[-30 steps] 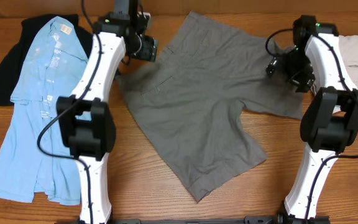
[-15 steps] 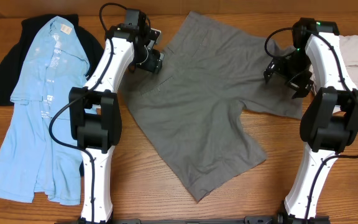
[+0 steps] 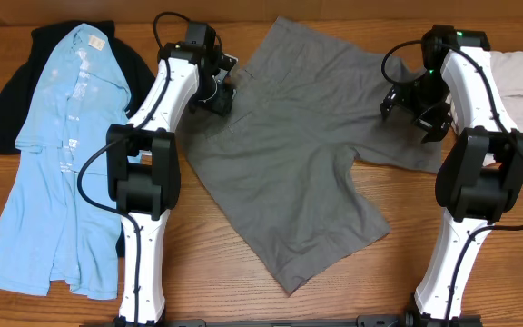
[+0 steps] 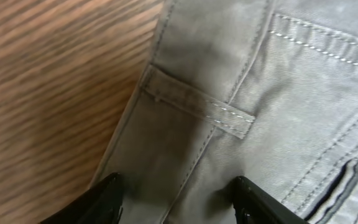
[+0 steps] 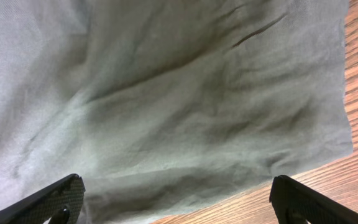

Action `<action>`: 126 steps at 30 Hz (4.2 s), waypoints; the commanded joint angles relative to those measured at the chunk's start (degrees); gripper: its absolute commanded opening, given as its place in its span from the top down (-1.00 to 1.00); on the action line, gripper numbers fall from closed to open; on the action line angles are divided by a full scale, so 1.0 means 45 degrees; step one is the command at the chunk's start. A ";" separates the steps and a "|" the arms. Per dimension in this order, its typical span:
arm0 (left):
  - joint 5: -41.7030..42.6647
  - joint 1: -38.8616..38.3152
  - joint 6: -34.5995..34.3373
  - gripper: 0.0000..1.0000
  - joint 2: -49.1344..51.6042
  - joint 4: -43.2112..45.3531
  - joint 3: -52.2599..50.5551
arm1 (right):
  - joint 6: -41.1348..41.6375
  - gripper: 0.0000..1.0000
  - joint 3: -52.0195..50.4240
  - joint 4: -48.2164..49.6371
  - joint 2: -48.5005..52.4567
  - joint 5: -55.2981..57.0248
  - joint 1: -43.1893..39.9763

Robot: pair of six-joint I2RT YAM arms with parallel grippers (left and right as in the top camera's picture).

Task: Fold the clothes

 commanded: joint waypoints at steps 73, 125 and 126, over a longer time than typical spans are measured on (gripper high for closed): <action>0.0039 0.0563 -0.2841 -0.93 -0.8631 -0.8762 0.1778 | -0.0024 -1.00 -0.5265 -0.2137 -1.1584 -0.0272 0.3725; -0.3385 -0.2171 -0.5095 -1.00 -0.9695 -0.3167 -0.3818 | -0.1472 0.92 -1.6320 0.7660 -1.1249 -0.2210 -0.2769; -0.3317 -0.2171 -0.5085 -1.00 -0.9680 -0.3133 -0.3818 | -0.1651 0.92 -1.6135 0.7621 -1.1249 -0.2453 -0.3220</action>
